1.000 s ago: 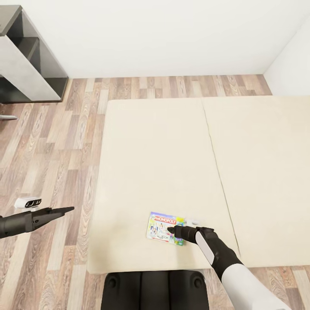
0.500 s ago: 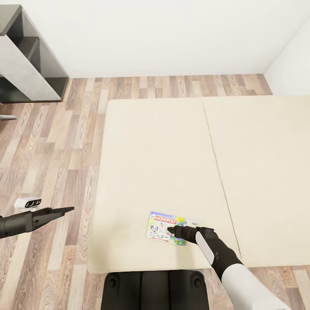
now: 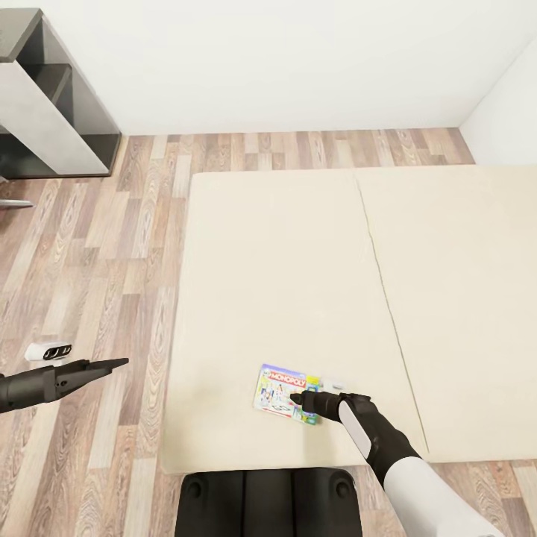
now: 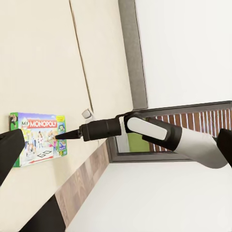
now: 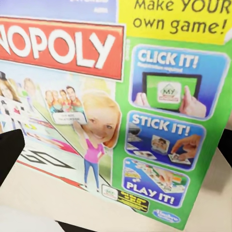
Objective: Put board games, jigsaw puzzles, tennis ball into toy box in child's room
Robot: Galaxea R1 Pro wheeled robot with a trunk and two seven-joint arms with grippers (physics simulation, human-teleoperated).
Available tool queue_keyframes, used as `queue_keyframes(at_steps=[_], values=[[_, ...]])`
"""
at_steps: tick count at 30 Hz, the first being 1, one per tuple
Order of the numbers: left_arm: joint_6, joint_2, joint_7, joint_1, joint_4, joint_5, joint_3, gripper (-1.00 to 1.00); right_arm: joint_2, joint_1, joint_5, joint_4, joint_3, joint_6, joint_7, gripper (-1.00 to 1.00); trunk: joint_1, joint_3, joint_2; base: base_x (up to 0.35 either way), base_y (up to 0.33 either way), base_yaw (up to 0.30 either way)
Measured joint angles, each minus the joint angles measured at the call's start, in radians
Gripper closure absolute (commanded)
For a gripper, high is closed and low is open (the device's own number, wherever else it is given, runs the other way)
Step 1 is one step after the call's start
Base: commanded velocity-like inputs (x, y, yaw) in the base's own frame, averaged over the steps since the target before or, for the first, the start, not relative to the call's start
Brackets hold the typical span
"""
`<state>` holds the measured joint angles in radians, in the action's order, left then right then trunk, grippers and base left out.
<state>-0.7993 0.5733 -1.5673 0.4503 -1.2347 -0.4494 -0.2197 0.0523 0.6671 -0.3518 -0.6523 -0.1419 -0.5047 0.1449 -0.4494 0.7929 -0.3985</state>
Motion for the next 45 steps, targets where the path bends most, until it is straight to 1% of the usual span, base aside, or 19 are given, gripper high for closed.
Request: queue_keyframes(at_steps=[7,17,35,45], values=[[0.0,0.0,0.0,0.0,0.0,0.0,0.0,-1.0,0.001,0.0,0.0,0.0,0.001,0.0,0.0,-1.0,0.0,0.0,0.0,0.0,0.013,0.0],[0.0,0.0,0.0,0.0,0.0,0.0,0.0,-1.0,0.001,0.0,0.0,0.0,0.001,0.0,0.0,-1.0,0.0,0.0,0.0,0.0,0.124,0.0],[0.0,0.0,0.0,0.0,0.0,0.0,0.0,-1.0,0.0,-0.001,0.0,0.0,0.0,0.0,0.0,-1.0,0.0,0.0,0.0,0.0,0.017,0.0],[0.0,0.0,0.0,0.0,0.0,0.0,0.0,-1.0,0.0,-0.001,0.0,0.0,-0.001,0.001,0.0,-1.0,0.0,0.0,0.0,0.0,0.178,0.0]])
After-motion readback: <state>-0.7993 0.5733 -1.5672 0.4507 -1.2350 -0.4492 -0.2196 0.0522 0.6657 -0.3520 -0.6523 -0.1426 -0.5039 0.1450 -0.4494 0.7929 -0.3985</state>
